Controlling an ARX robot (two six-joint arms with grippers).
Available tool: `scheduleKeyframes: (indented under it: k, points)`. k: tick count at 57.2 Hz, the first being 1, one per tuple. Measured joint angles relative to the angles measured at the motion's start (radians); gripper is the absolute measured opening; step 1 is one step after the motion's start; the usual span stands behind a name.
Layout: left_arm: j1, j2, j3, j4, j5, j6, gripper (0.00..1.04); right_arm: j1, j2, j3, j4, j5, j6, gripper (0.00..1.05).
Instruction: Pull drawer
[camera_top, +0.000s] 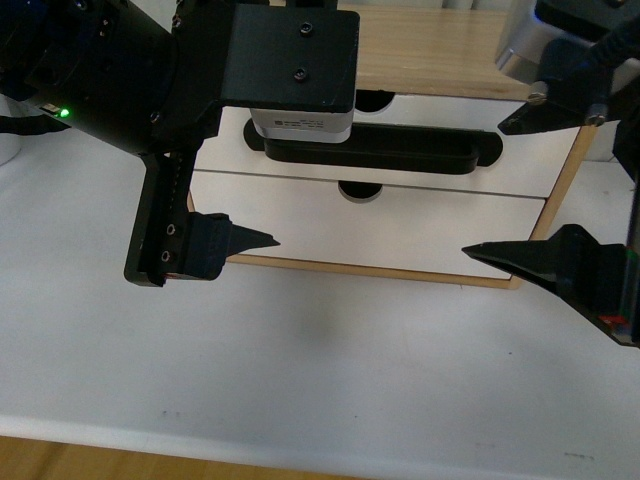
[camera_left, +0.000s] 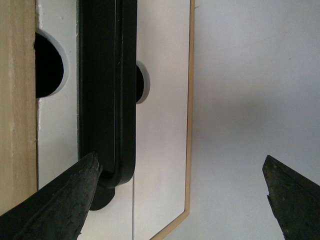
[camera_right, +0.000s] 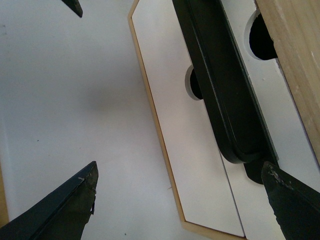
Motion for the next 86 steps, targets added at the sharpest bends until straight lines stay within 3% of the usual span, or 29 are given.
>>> scheduleKeyframes:
  k: [36,86]
  points:
    - [0.002,0.084,0.038,0.048,0.015,0.002,0.99,0.045,0.105,0.055,0.085,0.023,0.057,0.96]
    - [0.005,0.132,0.073,-0.008,0.004,0.049,0.99,0.093,0.217,0.135,0.115,0.039,0.067,0.96]
